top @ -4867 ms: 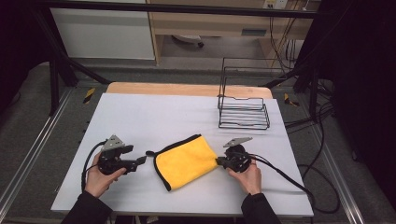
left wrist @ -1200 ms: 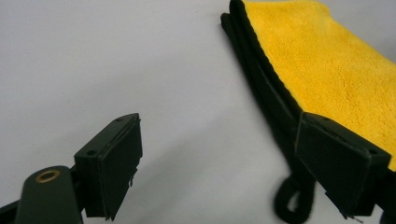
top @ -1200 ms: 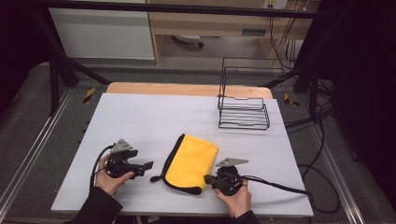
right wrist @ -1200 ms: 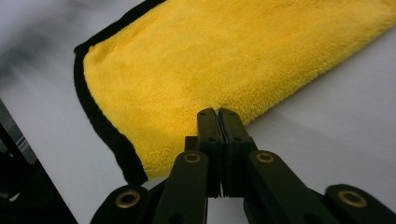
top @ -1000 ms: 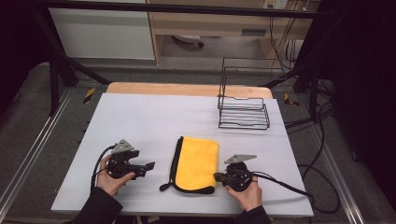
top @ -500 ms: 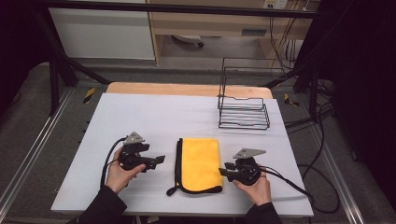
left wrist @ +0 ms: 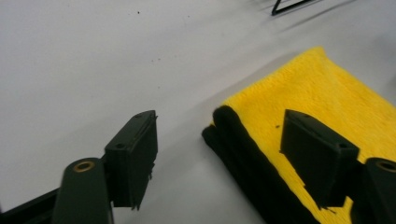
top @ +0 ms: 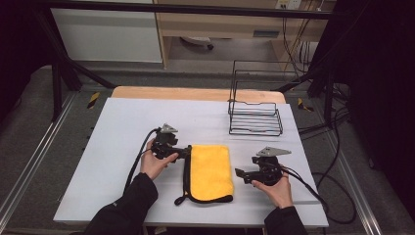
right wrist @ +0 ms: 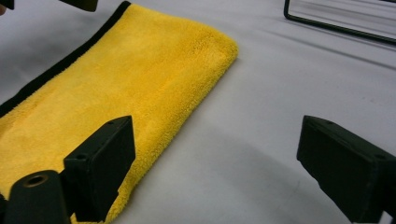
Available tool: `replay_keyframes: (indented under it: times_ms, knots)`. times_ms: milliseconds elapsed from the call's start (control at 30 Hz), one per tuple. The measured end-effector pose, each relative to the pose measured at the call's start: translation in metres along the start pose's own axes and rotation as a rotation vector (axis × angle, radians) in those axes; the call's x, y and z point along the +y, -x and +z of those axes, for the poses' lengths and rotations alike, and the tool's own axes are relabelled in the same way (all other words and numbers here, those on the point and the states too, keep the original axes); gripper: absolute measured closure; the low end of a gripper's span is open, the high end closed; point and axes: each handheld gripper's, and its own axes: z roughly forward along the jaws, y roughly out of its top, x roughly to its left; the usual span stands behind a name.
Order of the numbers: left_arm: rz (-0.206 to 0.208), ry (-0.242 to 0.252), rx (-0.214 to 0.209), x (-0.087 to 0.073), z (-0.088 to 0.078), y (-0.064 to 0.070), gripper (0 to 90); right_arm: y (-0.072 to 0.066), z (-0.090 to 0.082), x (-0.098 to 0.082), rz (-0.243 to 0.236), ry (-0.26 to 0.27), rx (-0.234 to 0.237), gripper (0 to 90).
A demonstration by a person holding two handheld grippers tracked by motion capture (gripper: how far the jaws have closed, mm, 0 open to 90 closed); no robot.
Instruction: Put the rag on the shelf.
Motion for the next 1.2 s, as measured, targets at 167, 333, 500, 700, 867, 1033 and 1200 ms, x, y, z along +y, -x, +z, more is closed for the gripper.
replay_keyframes:
  times_ms: [167,333,500,700,867,1033,1200]
  knots:
    - [-0.009,-0.034,0.004,0.0,0.016,-0.004,43.6,0.001,0.002,0.0,-0.003,-0.004,-0.002,9.6]
    - [-0.025,-0.066,-0.045,-0.003,0.021,-0.003,54.8,0.003,0.002,0.002,0.007,0.013,-0.002,8.6]
    - [0.005,-0.075,-0.047,-0.004,0.022,0.001,62.5,0.004,0.004,0.006,0.023,0.031,0.015,9.0]
    - [0.0,-0.085,-0.057,-0.005,0.022,0.001,65.4,0.003,0.017,0.021,0.026,0.034,0.026,10.0]
    - [0.012,-0.081,-0.058,-0.006,0.023,0.003,69.9,0.004,0.039,0.036,0.032,0.031,0.027,17.2]
    - [0.019,-0.058,-0.059,-0.009,0.023,0.004,71.9,0.007,0.062,0.049,0.016,0.023,0.007,30.5]
    - [0.028,-0.059,-0.062,-0.009,0.024,0.003,72.7,0.01,0.077,0.054,0.021,-0.009,-0.019,42.6]
